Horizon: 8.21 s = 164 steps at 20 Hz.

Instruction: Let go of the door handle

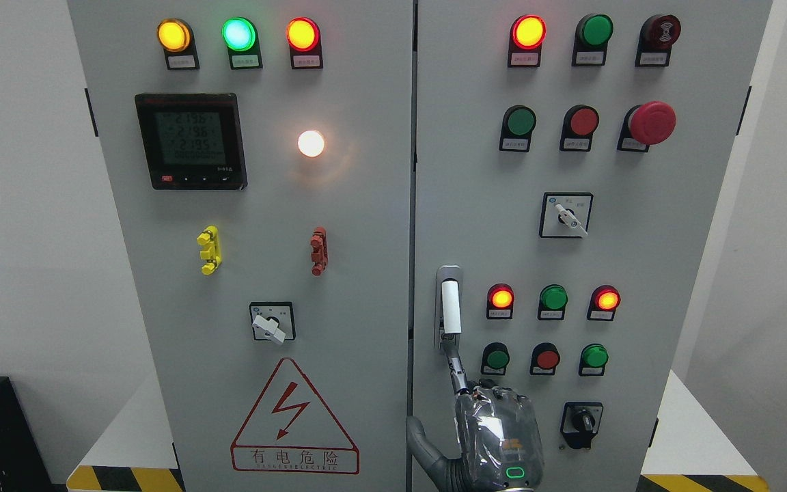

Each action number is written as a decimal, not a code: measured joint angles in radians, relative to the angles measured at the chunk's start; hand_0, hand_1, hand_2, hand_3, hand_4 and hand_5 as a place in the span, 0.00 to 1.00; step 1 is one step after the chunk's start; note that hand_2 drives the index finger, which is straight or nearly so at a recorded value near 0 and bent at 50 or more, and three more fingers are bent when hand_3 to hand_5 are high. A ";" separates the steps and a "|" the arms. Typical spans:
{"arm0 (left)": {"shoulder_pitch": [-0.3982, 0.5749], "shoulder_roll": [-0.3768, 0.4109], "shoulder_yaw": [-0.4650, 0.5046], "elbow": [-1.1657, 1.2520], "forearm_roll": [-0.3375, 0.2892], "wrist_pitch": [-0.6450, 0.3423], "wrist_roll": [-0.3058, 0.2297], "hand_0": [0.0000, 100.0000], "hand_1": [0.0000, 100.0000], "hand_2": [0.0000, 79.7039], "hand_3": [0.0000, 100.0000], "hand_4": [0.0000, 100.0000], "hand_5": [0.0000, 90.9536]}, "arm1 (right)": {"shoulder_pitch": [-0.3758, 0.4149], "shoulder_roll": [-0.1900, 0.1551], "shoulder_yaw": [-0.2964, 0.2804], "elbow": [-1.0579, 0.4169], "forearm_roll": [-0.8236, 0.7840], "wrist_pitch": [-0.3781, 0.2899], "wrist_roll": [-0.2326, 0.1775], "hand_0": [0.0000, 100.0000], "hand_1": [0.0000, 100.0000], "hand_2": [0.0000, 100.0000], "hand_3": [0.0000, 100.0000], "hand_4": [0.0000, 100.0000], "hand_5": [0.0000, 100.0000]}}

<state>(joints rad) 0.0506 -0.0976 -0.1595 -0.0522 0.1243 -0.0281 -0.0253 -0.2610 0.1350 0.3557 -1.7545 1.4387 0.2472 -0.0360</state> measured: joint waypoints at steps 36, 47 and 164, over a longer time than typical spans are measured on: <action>0.000 0.000 0.000 0.000 0.000 0.000 0.000 0.00 0.00 0.06 0.11 0.01 0.00 | 0.008 -0.001 -0.001 0.012 -0.006 -0.002 -0.003 0.30 0.23 0.00 0.80 0.74 0.75; 0.000 0.000 0.000 0.000 0.000 -0.001 0.000 0.00 0.00 0.05 0.11 0.01 0.00 | 0.008 -0.002 0.000 0.003 -0.006 -0.002 -0.006 0.30 0.23 0.00 0.80 0.74 0.76; 0.000 0.000 0.000 0.000 0.000 0.000 0.000 0.00 0.00 0.05 0.11 0.00 0.00 | -0.186 0.004 -0.082 -0.041 -0.081 0.009 0.042 0.28 0.39 0.70 0.96 0.79 0.75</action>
<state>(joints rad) 0.0506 -0.0978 -0.1596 -0.0522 0.1243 -0.0286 -0.0253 -0.4468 0.1393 0.2735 -1.7956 1.3574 0.2567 0.0059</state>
